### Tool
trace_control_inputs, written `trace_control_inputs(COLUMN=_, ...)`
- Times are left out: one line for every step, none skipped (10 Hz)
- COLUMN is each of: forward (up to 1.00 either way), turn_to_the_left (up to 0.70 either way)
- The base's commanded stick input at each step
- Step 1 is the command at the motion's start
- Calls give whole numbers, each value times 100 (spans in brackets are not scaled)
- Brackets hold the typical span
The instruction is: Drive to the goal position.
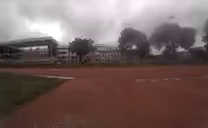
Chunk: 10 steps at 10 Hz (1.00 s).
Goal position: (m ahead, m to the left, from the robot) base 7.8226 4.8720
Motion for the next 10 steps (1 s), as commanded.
trace_control_inputs(forward=70, turn_to_the_left=0)
trace_control_inputs(forward=70, turn_to_the_left=0)
trace_control_inputs(forward=70, turn_to_the_left=0)
trace_control_inputs(forward=70, turn_to_the_left=0)
trace_control_inputs(forward=70, turn_to_the_left=0)
trace_control_inputs(forward=70, turn_to_the_left=0)
trace_control_inputs(forward=70, turn_to_the_left=0)
trace_control_inputs(forward=70, turn_to_the_left=0)
trace_control_inputs(forward=70, turn_to_the_left=0)
trace_control_inputs(forward=70, turn_to_the_left=0)
